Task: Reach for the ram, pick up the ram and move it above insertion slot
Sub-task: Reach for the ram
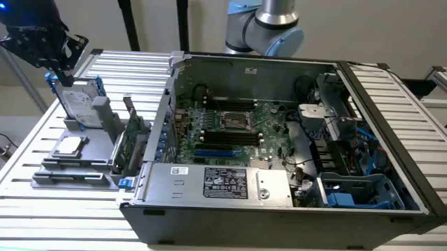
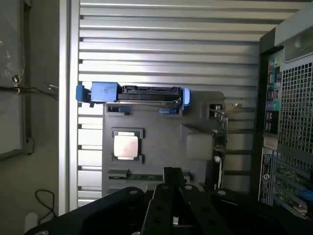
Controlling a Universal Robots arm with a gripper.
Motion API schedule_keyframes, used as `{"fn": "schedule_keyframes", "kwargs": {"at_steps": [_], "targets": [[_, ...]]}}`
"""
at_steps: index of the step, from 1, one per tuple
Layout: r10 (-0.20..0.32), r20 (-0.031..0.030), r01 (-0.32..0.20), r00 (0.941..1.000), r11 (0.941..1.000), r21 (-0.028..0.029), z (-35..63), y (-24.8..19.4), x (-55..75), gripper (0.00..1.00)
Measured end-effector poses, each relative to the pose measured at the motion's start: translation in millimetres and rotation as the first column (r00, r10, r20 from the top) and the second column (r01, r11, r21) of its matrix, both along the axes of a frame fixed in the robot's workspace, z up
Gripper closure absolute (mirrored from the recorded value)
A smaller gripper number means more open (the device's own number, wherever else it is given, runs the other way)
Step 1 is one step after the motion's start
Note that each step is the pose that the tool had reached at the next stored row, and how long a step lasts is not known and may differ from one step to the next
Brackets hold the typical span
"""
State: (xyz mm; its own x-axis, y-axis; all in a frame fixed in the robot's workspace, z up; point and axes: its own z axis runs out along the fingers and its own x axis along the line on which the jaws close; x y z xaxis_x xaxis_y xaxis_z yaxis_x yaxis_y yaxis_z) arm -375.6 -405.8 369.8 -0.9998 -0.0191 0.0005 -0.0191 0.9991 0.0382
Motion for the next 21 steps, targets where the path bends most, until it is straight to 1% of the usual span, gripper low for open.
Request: {"fn": "schedule_keyframes", "kwargs": {"at_steps": [12,13,14,16,18,21], "targets": [[0.000,-0.0001,0.000,1.0000,1.0000,0.0000,0.0,0.0,0.0,0.89],[0.000,-0.0001,0.000,1.0000,1.0000,-0.0001,-0.2,-0.5,0.0,0.89],[0.000,-0.0001,0.000,1.0000,1.0000,-0.0001,-0.4,-2.2,0.0,0.89],[0.000,0.0000,0.000,1.0000,1.0000,0.0000,-0.9,-8.4,0.4,0.89],[0.000,-0.0001,0.000,1.0000,1.0000,-0.0001,-1.6,-16.8,0.6,0.89],[0.000,0.0000,0.000,1.0000,1.0000,0.0001,-4.0,-30.9,0.6,0.89]]}}
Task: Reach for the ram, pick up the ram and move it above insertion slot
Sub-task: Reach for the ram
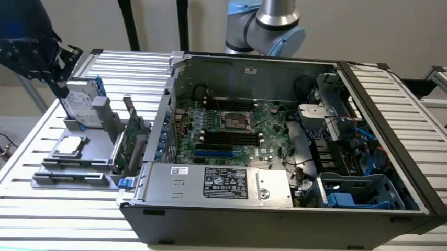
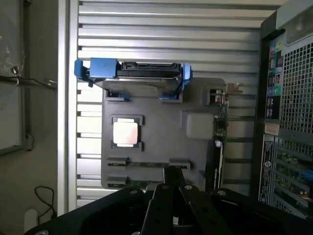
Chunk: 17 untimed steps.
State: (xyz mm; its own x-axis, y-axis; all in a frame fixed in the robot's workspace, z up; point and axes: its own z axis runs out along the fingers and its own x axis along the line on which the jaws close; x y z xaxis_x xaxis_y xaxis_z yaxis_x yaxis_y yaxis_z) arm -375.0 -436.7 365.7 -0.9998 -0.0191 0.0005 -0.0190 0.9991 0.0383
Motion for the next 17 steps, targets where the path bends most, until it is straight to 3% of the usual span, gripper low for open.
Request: {"fn": "schedule_keyframes", "kwargs": {"at_steps": [11,14,17], "targets": [[0.000,-0.0063,0.000,1.0000,1.0000,-0.0001,-10.6,-48.6,-0.1,0.89],[0.000,-0.0064,0.000,1.0000,1.0000,-0.0012,-14.2,-54.9,-1.1,0.89],[0.005,-0.0063,-0.005,1.0000,1.0000,-0.0016,-17.9,-55.6,-1.4,0.89]]}}
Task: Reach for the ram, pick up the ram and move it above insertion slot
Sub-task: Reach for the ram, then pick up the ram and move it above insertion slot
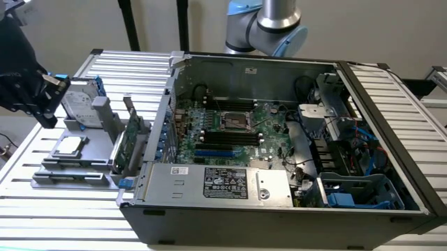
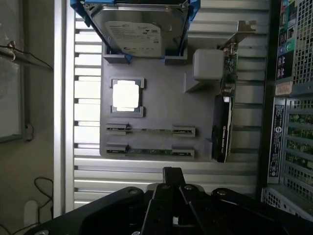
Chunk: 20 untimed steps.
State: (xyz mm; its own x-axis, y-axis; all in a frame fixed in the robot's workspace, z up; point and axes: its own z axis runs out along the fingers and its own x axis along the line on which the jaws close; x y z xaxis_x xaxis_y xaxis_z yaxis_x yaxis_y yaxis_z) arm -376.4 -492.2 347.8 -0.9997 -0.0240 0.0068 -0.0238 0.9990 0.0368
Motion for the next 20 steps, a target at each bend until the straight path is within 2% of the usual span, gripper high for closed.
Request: {"fn": "schedule_keyframes", "kwargs": {"at_steps": [5,10,15,18,20], "targets": [[0.087,-0.0001,-0.087,0.9962,0.9962,0.0000,-1.7,0.0,-0.2,0.89],[0.177,-0.0001,-0.177,0.9843,0.9843,0.0000,-3.3,0.0,-0.2,0.89],[0.266,-0.0001,-0.266,0.9640,0.9640,0.0000,-5.0,0.0,-0.2,0.89],[0.317,-0.0002,-0.317,0.9483,0.9483,0.0000,-6.1,0.0,-0.2,0.89],[0.353,-0.0002,-0.353,0.9357,0.9357,0.0000,-6.9,0.0,-0.2,0.89]]}}
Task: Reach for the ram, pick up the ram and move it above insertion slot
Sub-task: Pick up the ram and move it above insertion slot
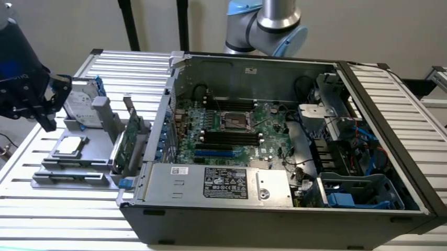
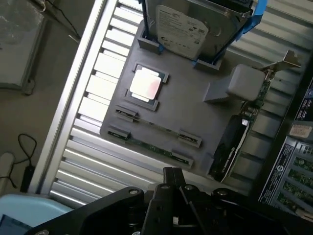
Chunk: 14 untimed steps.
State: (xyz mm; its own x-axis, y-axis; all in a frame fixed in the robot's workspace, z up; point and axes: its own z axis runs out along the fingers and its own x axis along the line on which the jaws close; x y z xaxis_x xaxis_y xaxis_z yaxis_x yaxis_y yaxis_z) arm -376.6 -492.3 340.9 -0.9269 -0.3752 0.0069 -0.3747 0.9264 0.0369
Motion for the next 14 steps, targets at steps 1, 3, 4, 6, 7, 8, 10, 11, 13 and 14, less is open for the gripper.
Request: {"fn": "schedule_keyframes", "kwargs": {"at_steps": [1,3,4,6,7,8,10,11,13,14], "targets": [[0.018,0.0000,-0.018,0.9998,0.9998,0.0000,-0.4,0.0,0.0,0.89],[0.054,0.0000,-0.054,0.9986,0.9986,0.0000,-1.2,0.0,0.0,0.89],[0.072,0.0000,-0.072,0.9974,0.9974,0.0000,-1.6,0.0,0.0,0.89],[0.108,0.0001,-0.108,0.9941,0.9941,0.0000,-2.5,0.0,0.0,0.89],[0.126,0.0001,-0.126,0.9920,0.9920,0.0001,-2.9,0.0,0.0,0.89],[0.144,0.0000,-0.144,0.9896,0.9896,0.0000,-3.3,0.0,0.0,0.89],[0.181,0.0000,-0.181,0.9835,0.9835,0.0000,-4.1,0.0,0.0,0.89],[0.199,0.0000,-0.199,0.9801,0.9801,0.0001,-4.6,0.0,0.0,0.89],[0.234,0.0000,-0.234,0.9723,0.9723,0.0000,-5.4,0.0,0.0,0.89],[0.251,-0.0001,-0.251,0.9679,0.9679,0.0000,-5.8,0.0,0.0,0.89]]}}
